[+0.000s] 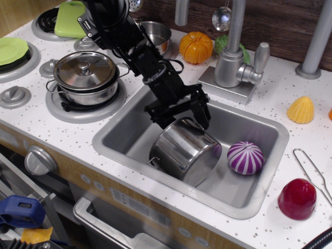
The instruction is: Flip pot upright in sink
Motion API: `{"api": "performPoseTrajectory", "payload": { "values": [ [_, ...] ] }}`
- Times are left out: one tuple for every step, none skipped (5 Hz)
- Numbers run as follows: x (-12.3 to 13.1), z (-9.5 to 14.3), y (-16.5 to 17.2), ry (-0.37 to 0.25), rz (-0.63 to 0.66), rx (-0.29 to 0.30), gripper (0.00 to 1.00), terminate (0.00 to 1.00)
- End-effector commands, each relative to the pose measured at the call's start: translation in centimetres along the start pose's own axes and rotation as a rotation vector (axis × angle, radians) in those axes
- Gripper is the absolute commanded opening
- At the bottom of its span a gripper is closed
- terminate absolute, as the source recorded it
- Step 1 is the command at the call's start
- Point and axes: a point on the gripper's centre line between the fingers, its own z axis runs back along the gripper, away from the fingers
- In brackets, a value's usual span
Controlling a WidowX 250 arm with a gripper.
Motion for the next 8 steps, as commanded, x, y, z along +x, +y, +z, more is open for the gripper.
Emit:
{"api": "performPoseTrajectory", "payload": {
  "values": [
    [0.1, 1.6, -1.2, -0.018, -0.023, -0.014, 0.0, 0.0],
    [-0.2, 1.6, -1.3, -0.017, -0.013, -0.019, 0.0, 0.0],
    [0.2, 2.6, -1.8, -0.073, -0.059, 0.104, 0.0, 0.0],
    [0.5, 4.0, -2.7, -0.197, -0.135, 0.259, 0.0, 0.0],
    [0.3, 4.3, -3.2, -0.333, -0.193, 0.39, 0.0, 0.0],
    [0.4, 3.9, -3.5, -0.413, -0.22, 0.424, 0.0, 0.0],
    [0.2, 3.2, -3.8, -0.494, -0.252, 0.486, 0.0, 0.0],
    [0.5, 2.2, -3.4, -0.559, -0.297, 0.542, 0.0, 0.0]
  ]
}}
